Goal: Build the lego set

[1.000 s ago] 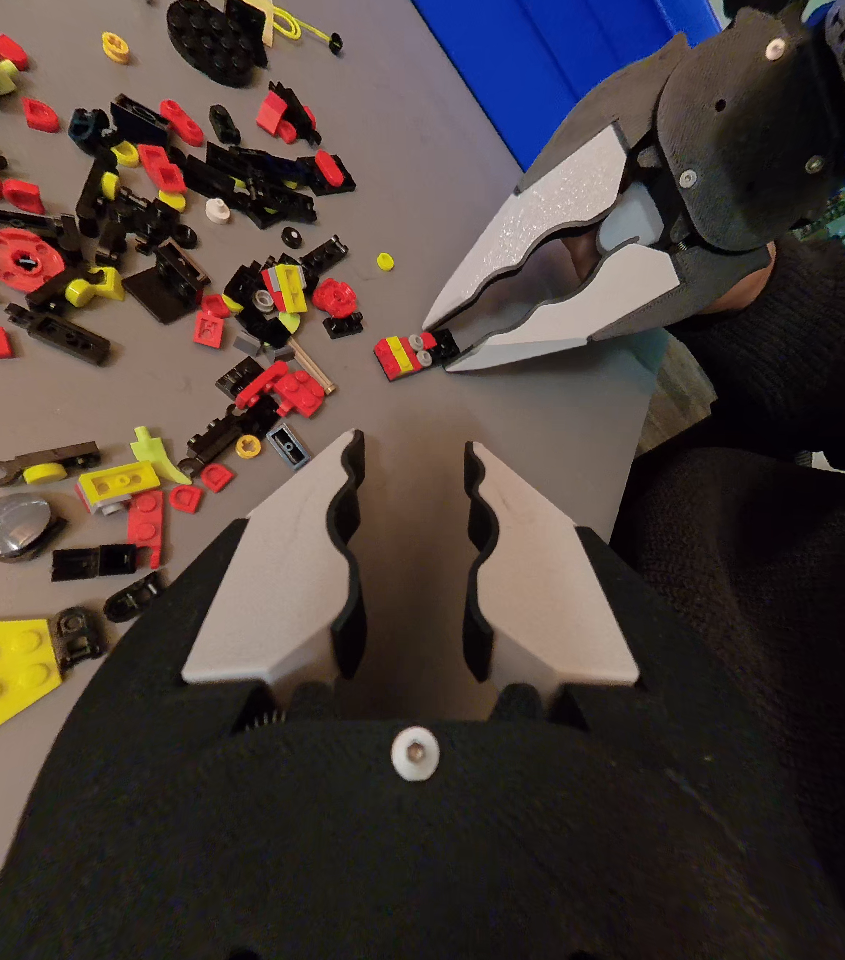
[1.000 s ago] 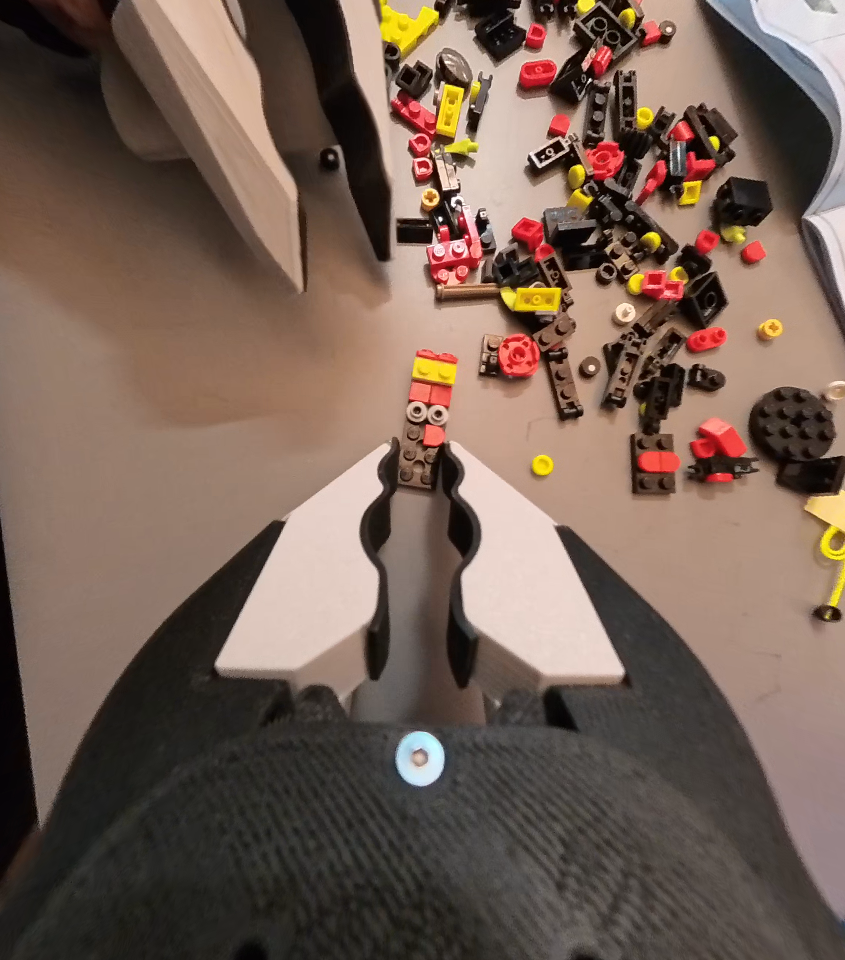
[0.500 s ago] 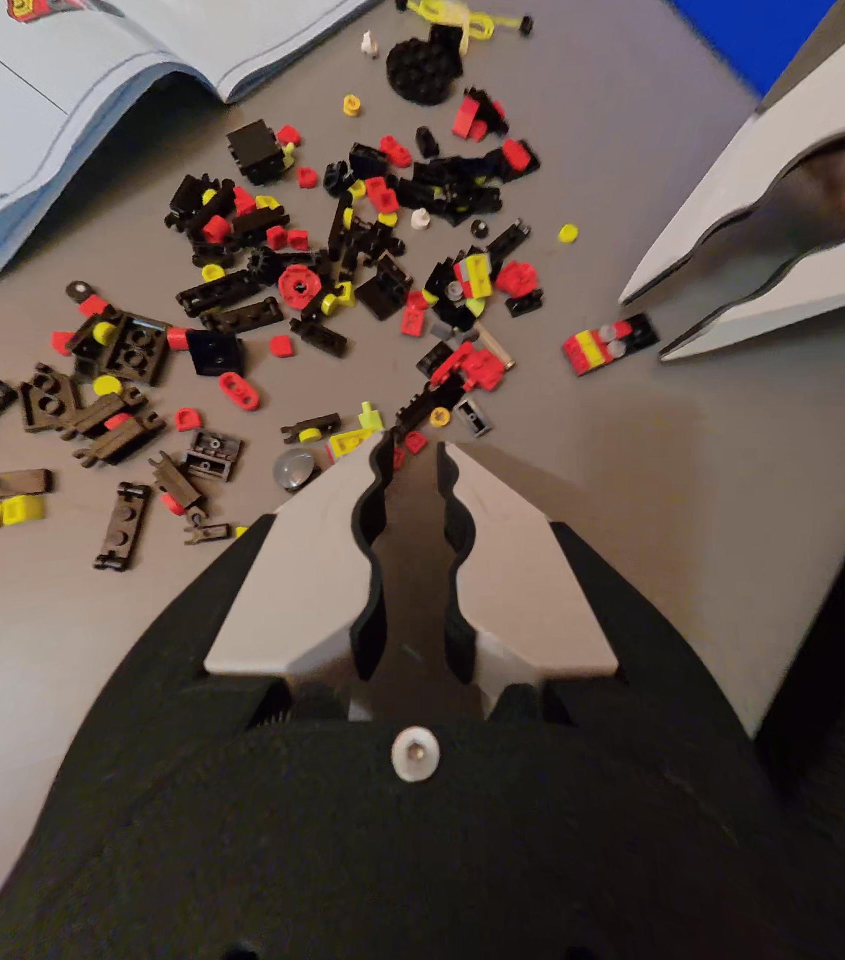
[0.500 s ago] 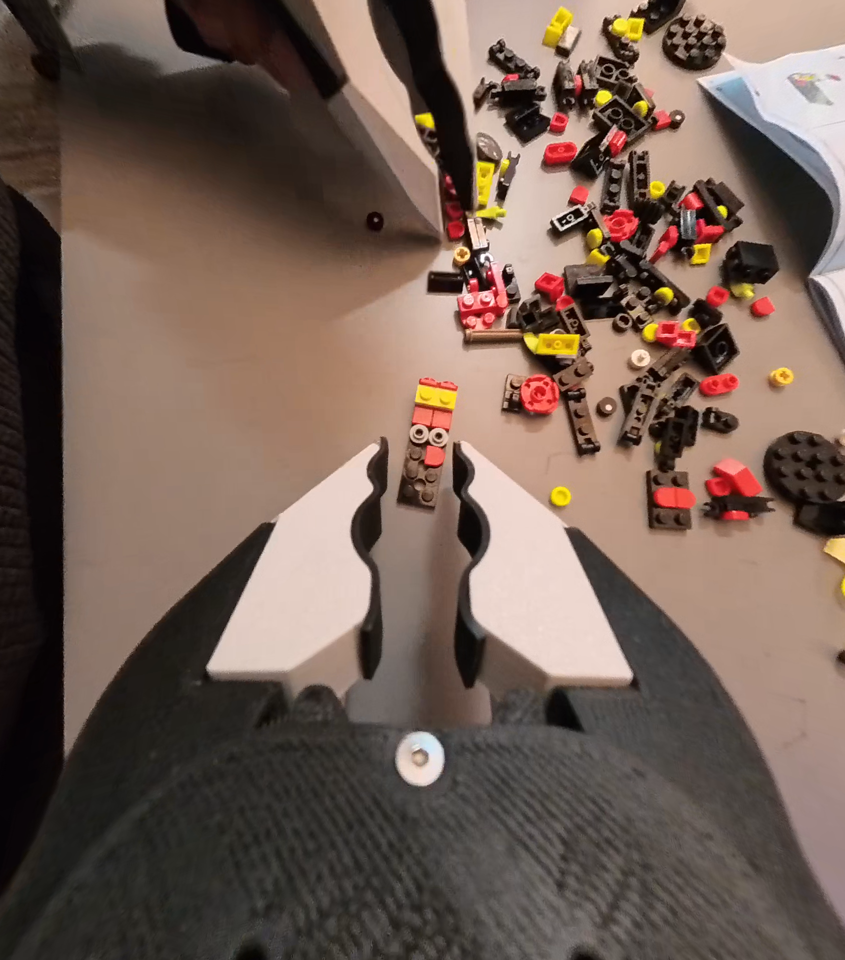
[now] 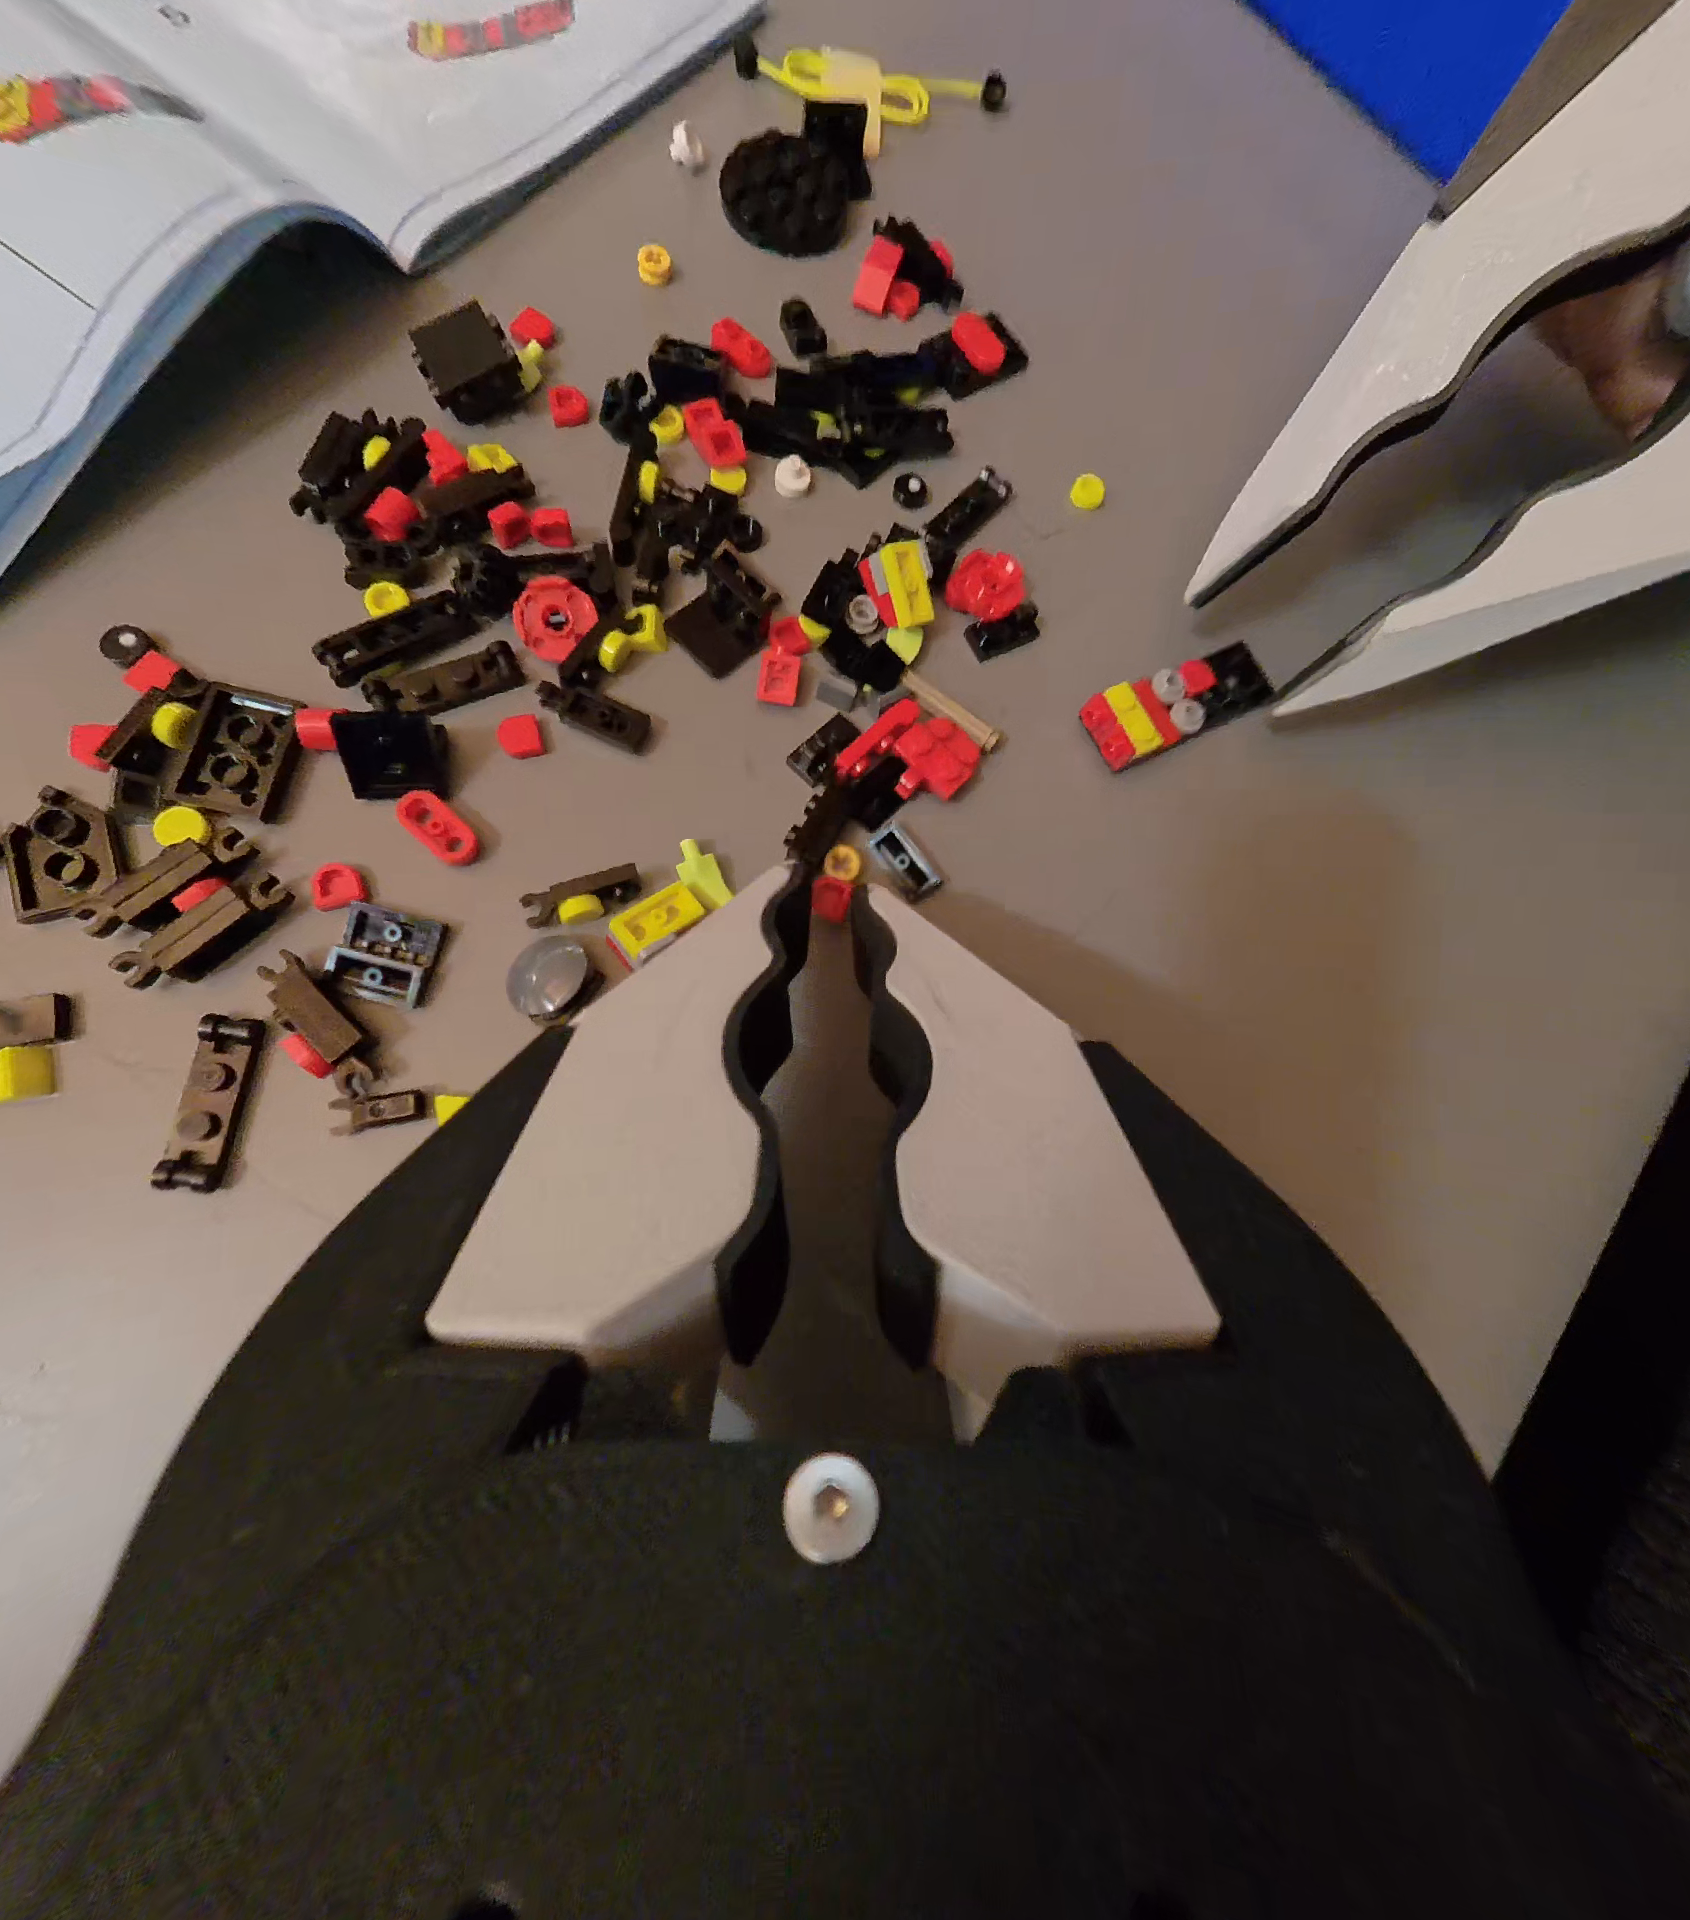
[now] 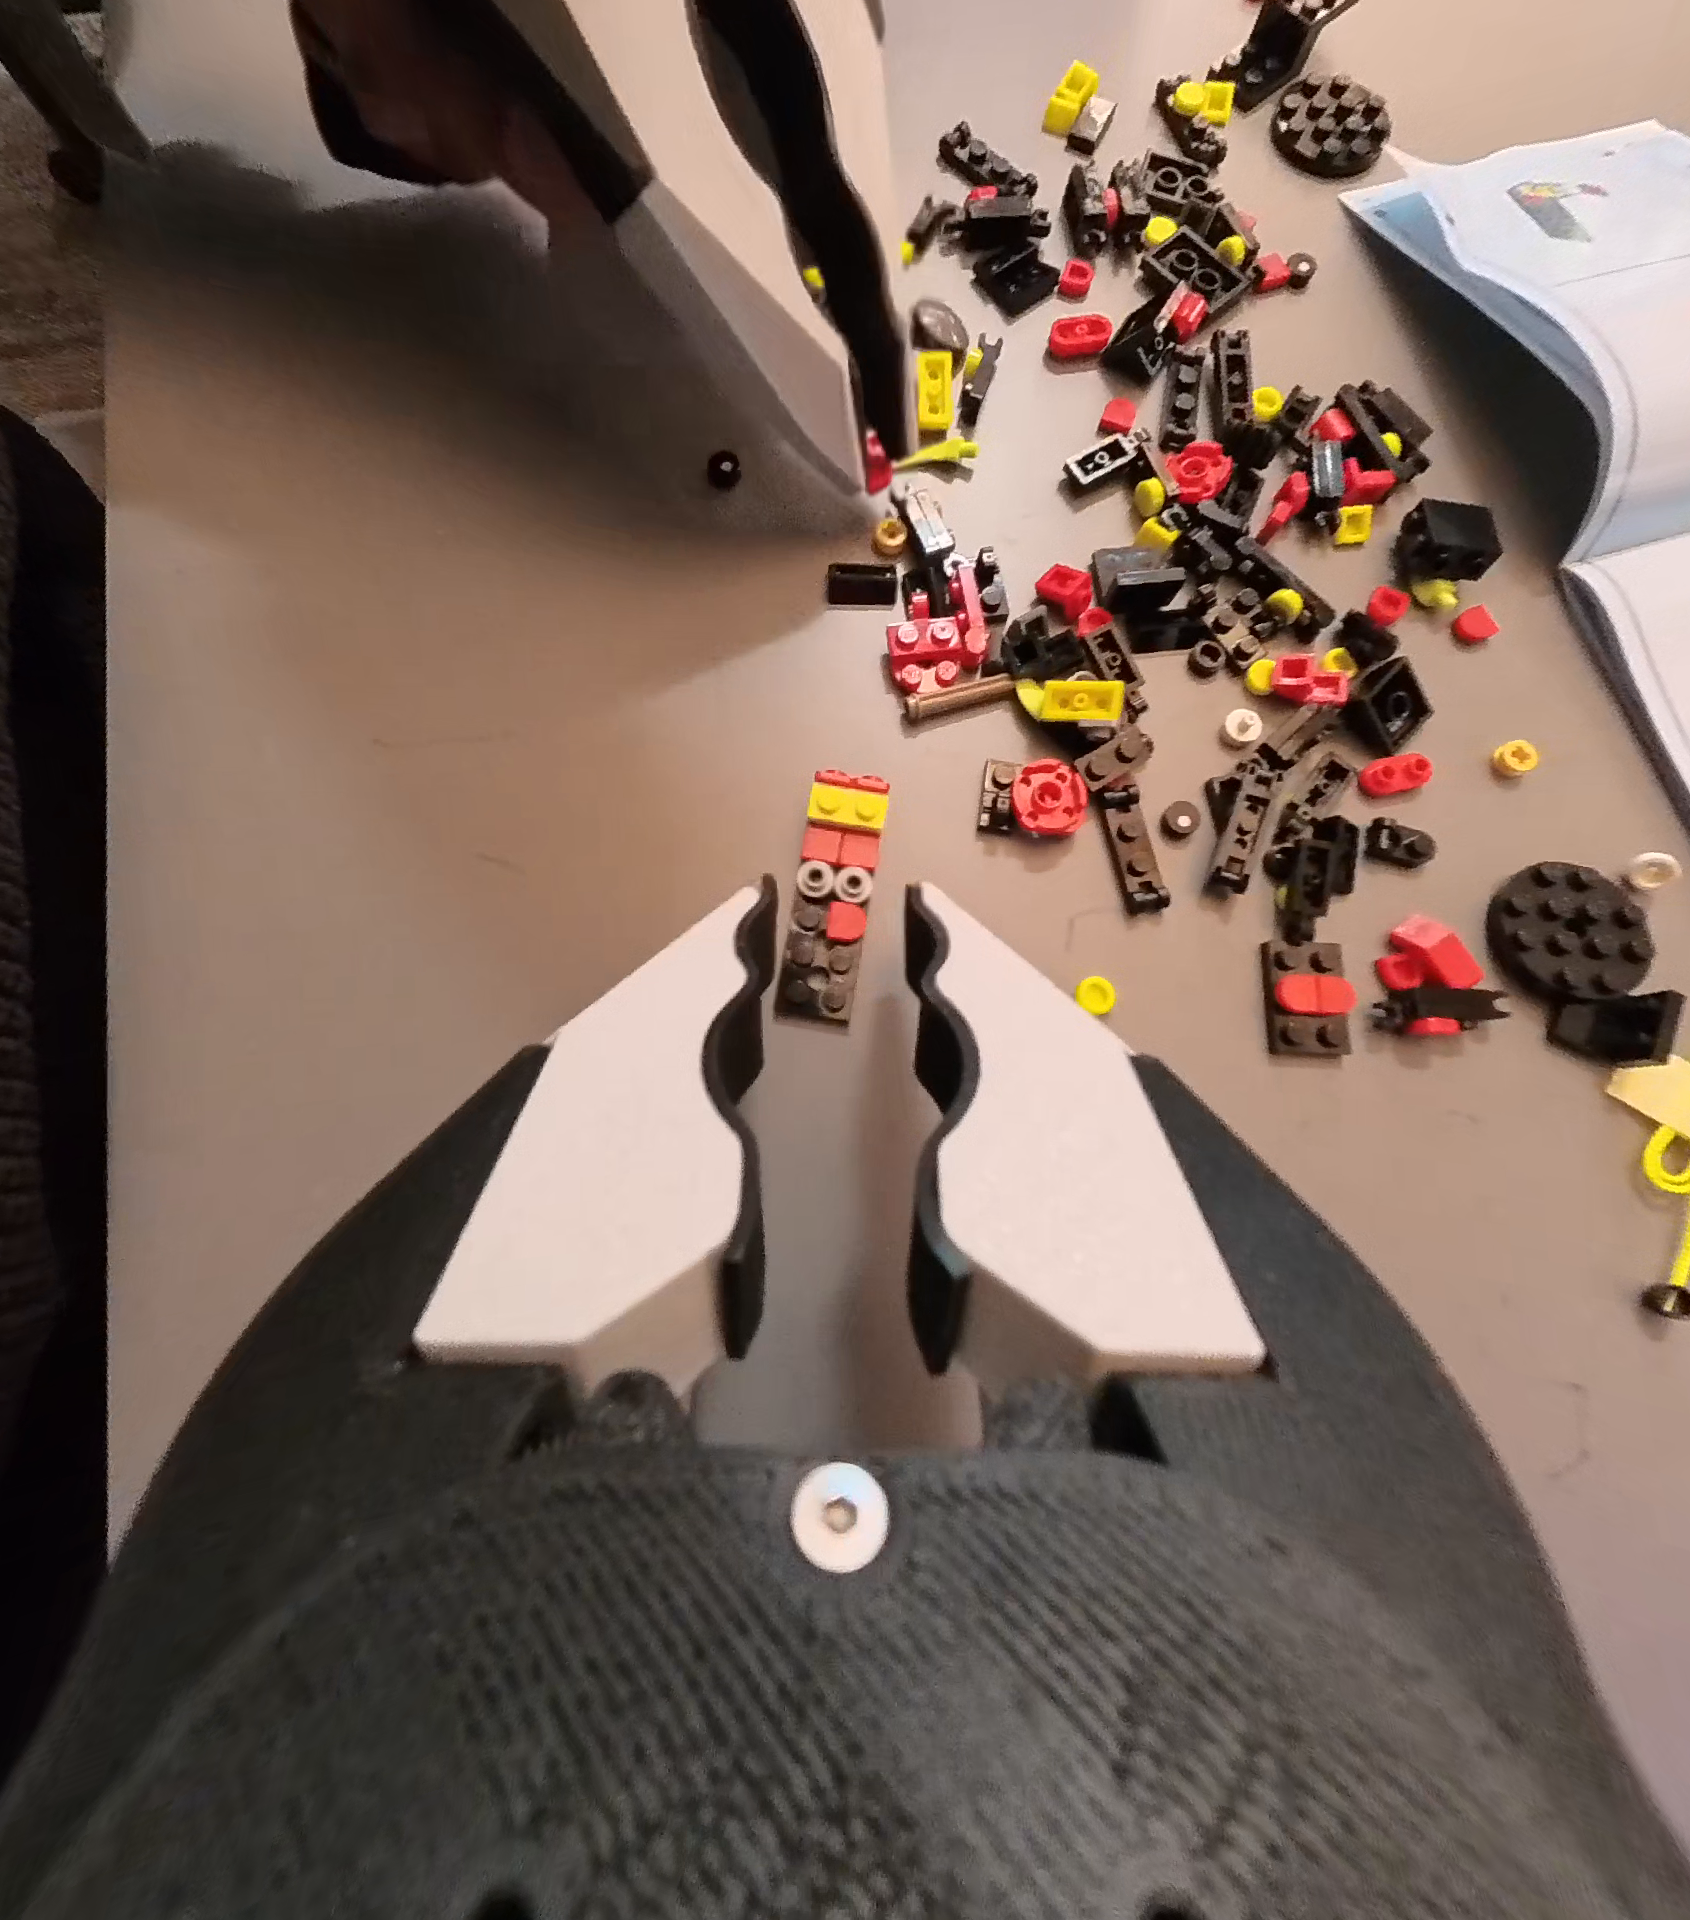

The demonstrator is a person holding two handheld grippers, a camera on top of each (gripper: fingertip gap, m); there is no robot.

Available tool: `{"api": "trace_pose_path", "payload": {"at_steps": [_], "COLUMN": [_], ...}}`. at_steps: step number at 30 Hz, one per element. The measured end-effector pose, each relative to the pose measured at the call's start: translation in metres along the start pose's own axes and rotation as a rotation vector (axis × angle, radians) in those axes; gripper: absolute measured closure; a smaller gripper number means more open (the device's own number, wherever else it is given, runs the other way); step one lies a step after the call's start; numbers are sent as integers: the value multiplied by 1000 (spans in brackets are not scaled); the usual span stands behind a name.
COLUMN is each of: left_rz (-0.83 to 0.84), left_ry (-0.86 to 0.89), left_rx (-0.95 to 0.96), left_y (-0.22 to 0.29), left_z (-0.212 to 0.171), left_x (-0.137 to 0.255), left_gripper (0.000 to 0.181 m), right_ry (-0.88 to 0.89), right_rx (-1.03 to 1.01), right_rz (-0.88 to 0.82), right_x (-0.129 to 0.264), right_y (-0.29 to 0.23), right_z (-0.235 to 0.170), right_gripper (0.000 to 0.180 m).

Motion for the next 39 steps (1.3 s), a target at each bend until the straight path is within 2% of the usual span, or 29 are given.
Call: {"api": "trace_pose_path", "payload": {"at_steps": [5,9,12,18,25,29,36,39], "left_rz": [-104,-418,-547,-610,-687,-676,-666,-633], "left_ry": [130,272,268,175,117,95,98,114], "left_rx": [124,345,415,285,234,222,262,283], "left_y": [-1,8,15,35,47,49,46,42], "left_z": [9,17,18,15,12,9,9,10], "left_x": [11,16,11,5,3,1,0,0], "left_gripper": [177,176,176,177,177,177,176,163], "right_ry": [60,204,280,300,217,176,177,194], "right_rx": [11,80,149,312,501,562,488,408], "right_rz": [-15,-32,-60,-11,-35,-62,-55,-55], "right_x": [5,14,20,20,11,8,5,7], "right_y": [0,-7,-14,-30,-47,-52,-48,-41], "right_z": [6,21,29,31,29,28,29,29], "right_gripper": [158,158,172,165,168,175,178,178]}}
Point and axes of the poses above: each gripper's, where its closed fingertips meet, x back along the fingers, z out of its top, y = z × x across the jaws, the point moved 9 cm from there along x, back along the fingers, and after that the axes turned 2 degrees about y, right-handed, at the moved point
